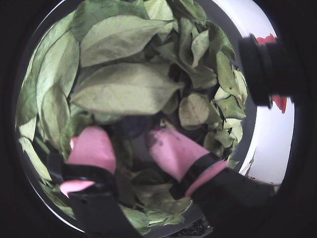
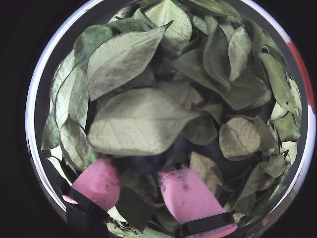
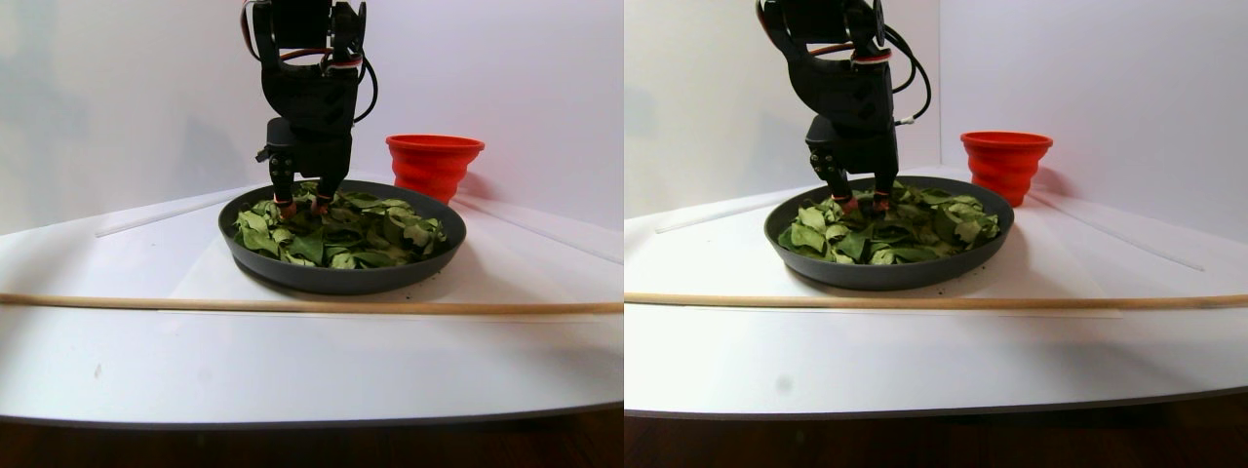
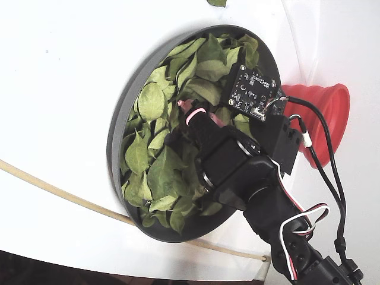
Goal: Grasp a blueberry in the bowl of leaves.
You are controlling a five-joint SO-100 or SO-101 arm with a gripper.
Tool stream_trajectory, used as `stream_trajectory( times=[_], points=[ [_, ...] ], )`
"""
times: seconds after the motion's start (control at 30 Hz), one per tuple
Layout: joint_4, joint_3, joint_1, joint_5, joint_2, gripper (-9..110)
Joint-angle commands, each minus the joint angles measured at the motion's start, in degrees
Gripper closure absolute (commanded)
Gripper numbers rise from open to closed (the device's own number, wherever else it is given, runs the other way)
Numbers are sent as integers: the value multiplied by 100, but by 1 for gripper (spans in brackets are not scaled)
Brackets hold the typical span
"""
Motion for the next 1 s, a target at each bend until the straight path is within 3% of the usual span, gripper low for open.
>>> stream_trajectory(
  times=[0.0,0.97],
  points=[
    [-123,-325,53,9,97,86],
    [-272,-650,97,79,-211,84]
  ],
)
